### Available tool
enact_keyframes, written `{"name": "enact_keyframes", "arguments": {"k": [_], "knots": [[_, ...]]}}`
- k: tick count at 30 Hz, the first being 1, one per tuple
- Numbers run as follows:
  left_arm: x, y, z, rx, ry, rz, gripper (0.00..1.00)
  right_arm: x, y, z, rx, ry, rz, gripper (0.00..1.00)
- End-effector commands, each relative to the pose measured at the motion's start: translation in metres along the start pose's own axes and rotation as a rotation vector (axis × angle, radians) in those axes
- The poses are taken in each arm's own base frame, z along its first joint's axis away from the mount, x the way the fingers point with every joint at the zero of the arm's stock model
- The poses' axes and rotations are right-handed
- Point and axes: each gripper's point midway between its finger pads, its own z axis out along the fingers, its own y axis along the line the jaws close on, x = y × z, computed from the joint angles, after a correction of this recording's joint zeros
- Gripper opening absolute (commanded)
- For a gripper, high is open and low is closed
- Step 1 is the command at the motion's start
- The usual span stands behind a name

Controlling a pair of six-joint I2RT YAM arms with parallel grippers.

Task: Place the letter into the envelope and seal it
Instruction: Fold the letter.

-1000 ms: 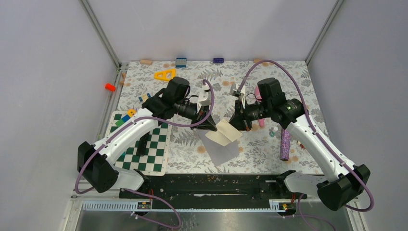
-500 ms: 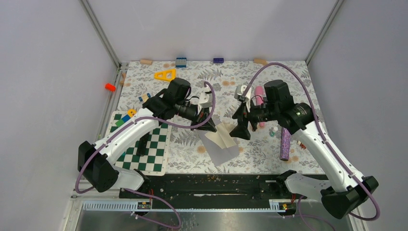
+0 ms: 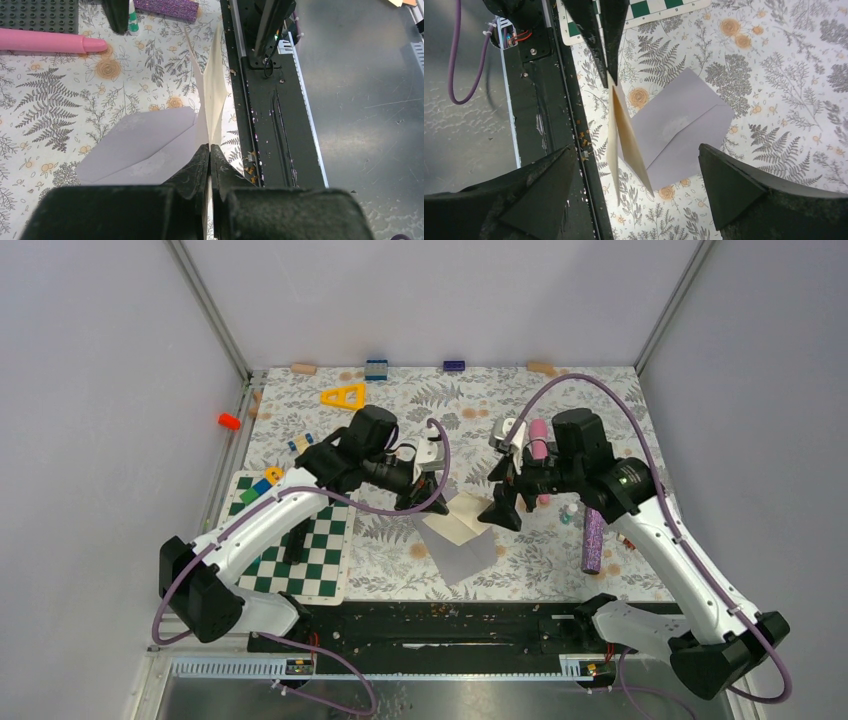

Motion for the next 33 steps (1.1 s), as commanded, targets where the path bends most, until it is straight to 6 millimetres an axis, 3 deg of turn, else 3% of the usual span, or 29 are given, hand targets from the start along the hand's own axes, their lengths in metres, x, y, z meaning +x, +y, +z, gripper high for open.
{"name": "enact_keyframes", "arguments": {"k": [1,9,12,15,16,23,25,29,30,33], "knots": [[-0.019,-0.005,-0.007,-0.020,-0.033,0.087,0.00,0.000,-0.005,0.013,-0.017,-0.010,0.031,1.00],[-0.019,-0.010,-0.008,-0.005,-0.040,0.101,0.00,0.009,0.001,0.022,-0.076,-0.008,0.045,1.00],[-0.019,-0.010,-0.007,-0.003,-0.040,0.099,0.00,0.014,0.008,0.025,-0.122,-0.005,0.060,0.91],[-0.018,-0.009,-0.007,-0.005,-0.037,0.095,0.00,0.015,0.014,0.024,-0.149,-0.001,0.046,0.72],[-0.018,-0.009,-0.006,-0.005,-0.036,0.093,0.00,0.016,0.015,0.023,-0.153,0.001,0.043,0.61],[-0.018,-0.007,-0.006,-0.011,-0.033,0.087,0.00,0.020,0.019,0.021,-0.159,0.005,0.015,0.07],[-0.018,-0.007,-0.006,-0.011,-0.034,0.088,0.10,0.020,0.019,0.020,-0.155,0.004,0.011,0.00],[-0.025,-0.007,-0.008,-0.015,-0.042,0.094,0.58,0.022,0.020,0.019,-0.159,0.004,0.009,0.00],[-0.028,-0.007,-0.009,-0.018,-0.045,0.095,0.65,0.022,0.020,0.020,-0.159,0.005,0.010,0.00],[-0.038,-0.006,-0.011,-0.017,-0.052,0.098,0.74,0.023,0.022,0.020,-0.166,0.003,0.010,0.00]]}}
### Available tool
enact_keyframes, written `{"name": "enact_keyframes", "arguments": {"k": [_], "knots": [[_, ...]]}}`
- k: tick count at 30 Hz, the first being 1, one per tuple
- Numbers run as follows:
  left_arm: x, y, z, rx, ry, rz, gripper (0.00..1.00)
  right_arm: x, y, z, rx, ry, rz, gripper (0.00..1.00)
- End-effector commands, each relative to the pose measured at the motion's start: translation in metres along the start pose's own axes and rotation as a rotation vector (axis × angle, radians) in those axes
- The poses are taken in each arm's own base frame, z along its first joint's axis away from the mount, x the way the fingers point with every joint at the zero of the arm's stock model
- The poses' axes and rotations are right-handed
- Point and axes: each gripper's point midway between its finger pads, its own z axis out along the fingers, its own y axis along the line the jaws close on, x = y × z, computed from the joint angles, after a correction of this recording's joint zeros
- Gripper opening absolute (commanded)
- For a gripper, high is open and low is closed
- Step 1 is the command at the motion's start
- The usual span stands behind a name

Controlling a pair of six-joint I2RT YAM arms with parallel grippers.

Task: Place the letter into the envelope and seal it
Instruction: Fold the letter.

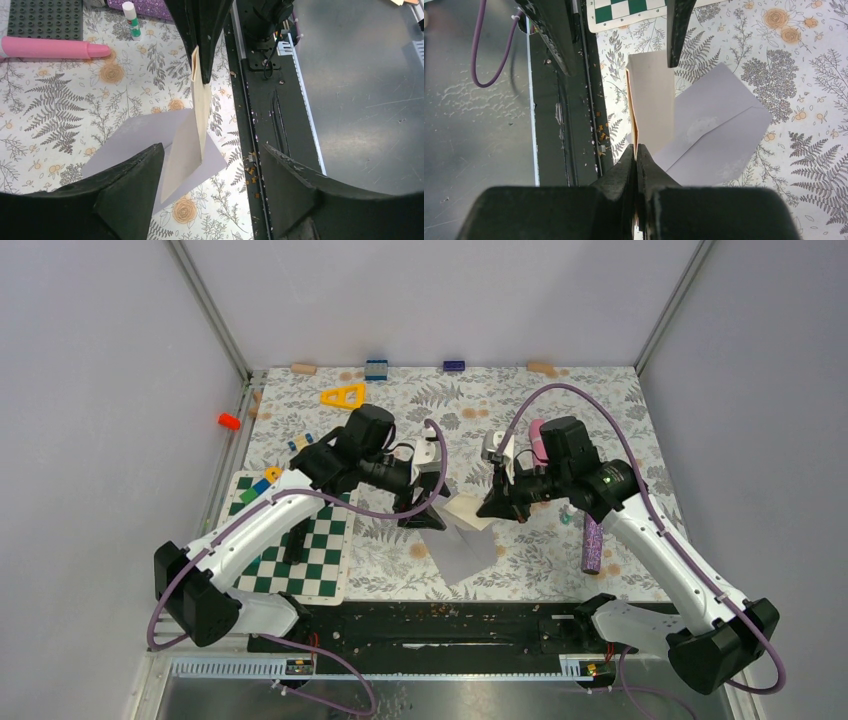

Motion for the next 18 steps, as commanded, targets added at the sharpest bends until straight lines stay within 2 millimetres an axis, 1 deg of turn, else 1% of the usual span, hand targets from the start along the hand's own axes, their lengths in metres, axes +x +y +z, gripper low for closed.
{"name": "enact_keyframes", "arguments": {"k": [1,7,14,18], "knots": [[-0.035,0.000,-0.007,-0.010,-0.050,0.067,0.74,-0.004,0.011,-0.001,-0.039,-0.022,-0.031,0.00],[-0.047,0.008,-0.003,-0.001,-0.058,0.036,0.73,-0.002,0.012,0.002,-0.054,-0.016,-0.015,0.00],[-0.048,0.010,0.010,0.028,-0.046,0.008,0.61,-0.002,0.010,0.002,-0.047,-0.012,-0.016,0.00],[-0.051,0.010,0.014,0.041,-0.052,-0.012,0.51,0.000,0.008,0.004,-0.044,-0.004,-0.014,0.00]]}}
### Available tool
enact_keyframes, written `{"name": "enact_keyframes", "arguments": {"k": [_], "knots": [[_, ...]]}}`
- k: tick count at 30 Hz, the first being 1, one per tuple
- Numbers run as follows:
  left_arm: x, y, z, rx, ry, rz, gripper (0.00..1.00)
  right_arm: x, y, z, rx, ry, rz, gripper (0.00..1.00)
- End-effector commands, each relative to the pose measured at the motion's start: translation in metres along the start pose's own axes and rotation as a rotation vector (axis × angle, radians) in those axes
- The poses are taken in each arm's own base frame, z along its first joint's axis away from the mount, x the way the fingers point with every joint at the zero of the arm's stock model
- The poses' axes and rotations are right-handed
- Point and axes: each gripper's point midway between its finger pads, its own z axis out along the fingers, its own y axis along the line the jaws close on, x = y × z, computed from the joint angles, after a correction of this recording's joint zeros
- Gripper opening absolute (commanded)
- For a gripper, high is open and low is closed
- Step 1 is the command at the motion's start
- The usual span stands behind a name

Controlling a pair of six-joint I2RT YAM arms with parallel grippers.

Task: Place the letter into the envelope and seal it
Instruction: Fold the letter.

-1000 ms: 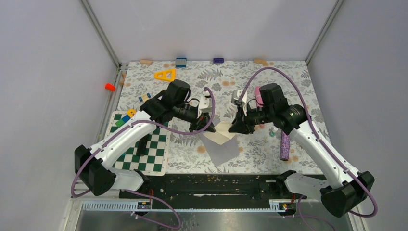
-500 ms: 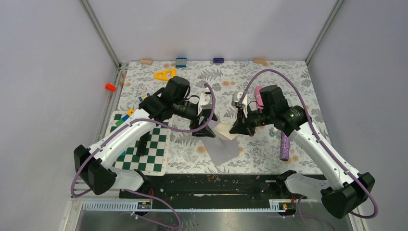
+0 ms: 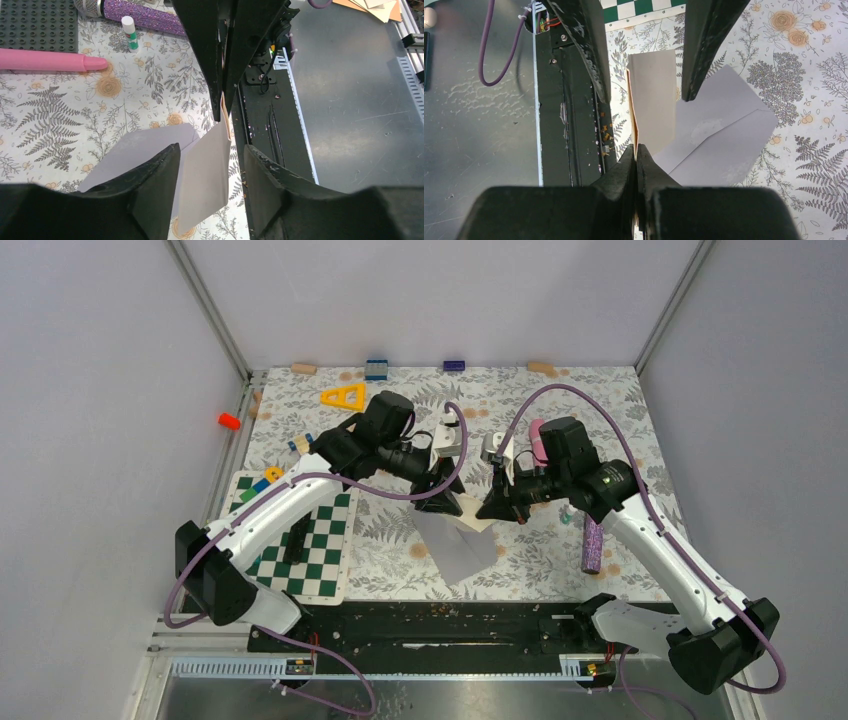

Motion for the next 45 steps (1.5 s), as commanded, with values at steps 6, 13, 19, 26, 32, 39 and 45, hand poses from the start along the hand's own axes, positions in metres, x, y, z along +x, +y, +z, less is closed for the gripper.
{"name": "enact_keyframes", "arguments": {"k": [6,13,19,26,32,39,45], "knots": [[-0.033,-0.003,0.000,0.021,-0.055,0.016,0.18,0.002,0.002,0.004,-0.013,0.009,-0.018,0.00],[-0.033,0.000,0.002,0.004,-0.055,0.009,0.05,0.004,-0.002,0.005,0.001,0.014,-0.020,0.00],[-0.036,-0.001,0.002,0.010,-0.067,-0.001,0.02,0.004,-0.003,0.005,0.008,0.012,-0.023,0.00],[-0.031,-0.001,0.003,0.009,-0.061,-0.005,0.25,0.002,-0.003,0.002,0.025,0.006,-0.031,0.00],[-0.023,0.001,0.002,-0.015,-0.045,0.003,0.00,-0.003,-0.003,-0.004,0.055,-0.010,-0.066,0.00],[-0.019,0.002,0.001,-0.028,-0.038,0.013,0.05,-0.009,-0.005,-0.010,0.091,-0.034,-0.080,0.00],[-0.016,0.003,0.000,-0.037,-0.032,0.017,0.23,-0.010,-0.006,-0.013,0.101,-0.041,-0.078,0.00]]}}
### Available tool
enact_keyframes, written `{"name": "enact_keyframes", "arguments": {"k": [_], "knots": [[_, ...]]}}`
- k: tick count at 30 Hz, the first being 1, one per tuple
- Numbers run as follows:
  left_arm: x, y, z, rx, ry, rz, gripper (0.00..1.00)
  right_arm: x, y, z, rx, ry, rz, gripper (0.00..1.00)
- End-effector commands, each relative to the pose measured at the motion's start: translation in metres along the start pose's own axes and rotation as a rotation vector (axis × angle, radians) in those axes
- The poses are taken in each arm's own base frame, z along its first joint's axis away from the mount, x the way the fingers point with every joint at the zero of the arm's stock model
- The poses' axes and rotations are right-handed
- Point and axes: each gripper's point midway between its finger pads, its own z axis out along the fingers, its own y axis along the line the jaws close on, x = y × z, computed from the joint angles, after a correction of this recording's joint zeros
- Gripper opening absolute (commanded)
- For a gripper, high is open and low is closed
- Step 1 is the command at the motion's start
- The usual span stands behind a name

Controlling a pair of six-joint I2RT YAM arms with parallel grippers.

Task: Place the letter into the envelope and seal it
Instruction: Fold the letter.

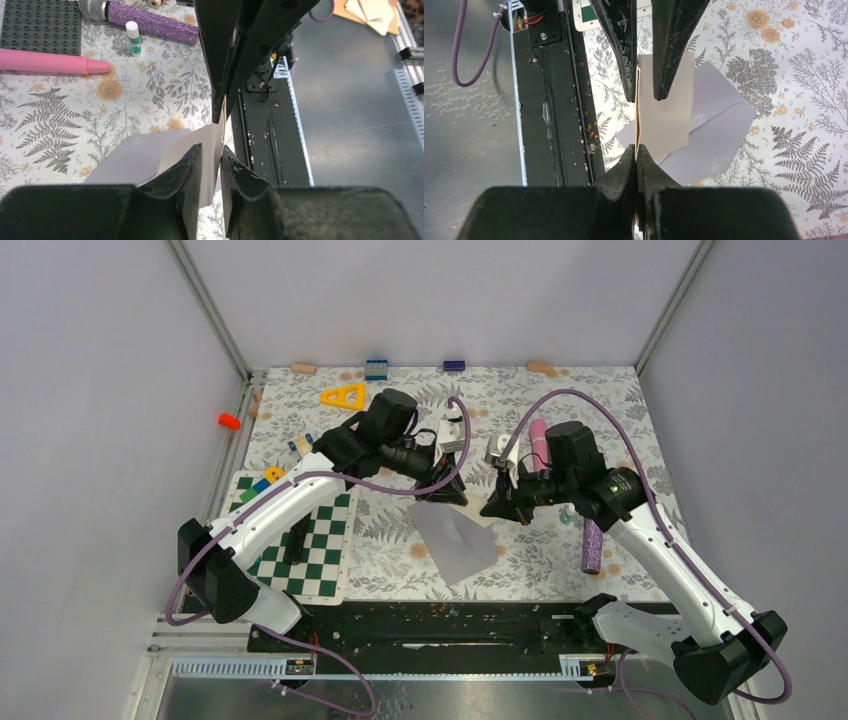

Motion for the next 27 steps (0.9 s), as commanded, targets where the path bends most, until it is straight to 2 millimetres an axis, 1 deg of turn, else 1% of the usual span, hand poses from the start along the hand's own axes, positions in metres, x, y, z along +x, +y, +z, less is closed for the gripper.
{"name": "enact_keyframes", "arguments": {"k": [1,2,3,6,8,9,10,11,12,14,15,16,17,18,20,21,22,23,24,25,27], "knots": [[-0.008,-0.002,-0.006,-0.028,-0.020,0.054,0.25,-0.012,-0.001,-0.006,0.022,-0.046,-0.037,0.00],[-0.008,-0.002,-0.006,-0.027,-0.020,0.055,0.16,-0.012,-0.002,-0.006,0.025,-0.047,-0.039,0.00],[-0.008,-0.002,-0.006,-0.028,-0.018,0.055,0.01,-0.013,-0.002,-0.006,0.026,-0.048,-0.039,0.00],[-0.005,-0.004,-0.007,-0.021,-0.017,0.067,0.00,-0.013,-0.003,-0.007,0.032,-0.050,-0.038,0.00],[-0.006,-0.002,-0.008,-0.033,-0.012,0.066,0.10,-0.014,-0.003,-0.009,0.037,-0.056,-0.041,0.00],[-0.005,-0.002,-0.008,-0.034,-0.009,0.067,0.12,-0.014,-0.003,-0.009,0.040,-0.058,-0.042,0.00],[-0.004,-0.002,-0.008,-0.034,-0.006,0.067,0.11,-0.015,-0.004,-0.010,0.042,-0.061,-0.041,0.00],[-0.004,-0.002,-0.008,-0.032,-0.005,0.069,0.03,-0.016,-0.003,-0.011,0.044,-0.064,-0.042,0.00],[-0.003,-0.003,-0.008,-0.031,-0.004,0.068,0.00,-0.016,-0.004,-0.011,0.045,-0.066,-0.042,0.00],[-0.001,-0.004,-0.008,-0.027,-0.003,0.073,0.00,-0.018,-0.003,-0.013,0.048,-0.072,-0.044,0.00],[-0.002,-0.004,-0.009,-0.028,-0.003,0.075,0.04,-0.018,-0.003,-0.013,0.049,-0.075,-0.045,0.00],[-0.002,-0.003,-0.009,-0.034,-0.002,0.075,0.16,-0.019,-0.003,-0.014,0.050,-0.077,-0.046,0.00],[-0.001,-0.002,-0.009,-0.037,0.000,0.074,0.16,-0.019,-0.003,-0.014,0.052,-0.079,-0.044,0.00],[-0.001,-0.002,-0.009,-0.036,0.003,0.077,0.00,-0.019,-0.003,-0.015,0.053,-0.080,-0.044,0.00],[0.000,-0.004,-0.010,-0.032,0.005,0.083,0.00,-0.020,-0.004,-0.016,0.057,-0.083,-0.045,0.00],[0.001,-0.004,-0.010,-0.032,0.005,0.087,0.01,-0.020,-0.004,-0.016,0.058,-0.083,-0.043,0.00],[0.001,-0.003,-0.010,-0.037,0.007,0.087,0.14,-0.020,-0.004,-0.016,0.060,-0.084,-0.042,0.00],[0.001,-0.002,-0.010,-0.041,0.009,0.085,0.18,-0.020,-0.004,-0.017,0.061,-0.084,-0.042,0.00],[0.002,-0.003,-0.010,-0.039,0.014,0.087,0.07,-0.021,-0.004,-0.017,0.063,-0.086,-0.043,0.00],[0.004,-0.003,-0.011,-0.037,0.020,0.087,0.00,-0.021,-0.005,-0.018,0.066,-0.087,-0.043,0.00],[0.004,-0.005,-0.011,-0.031,0.020,0.092,0.00,-0.022,-0.006,-0.019,0.073,-0.089,-0.043,0.00]]}}
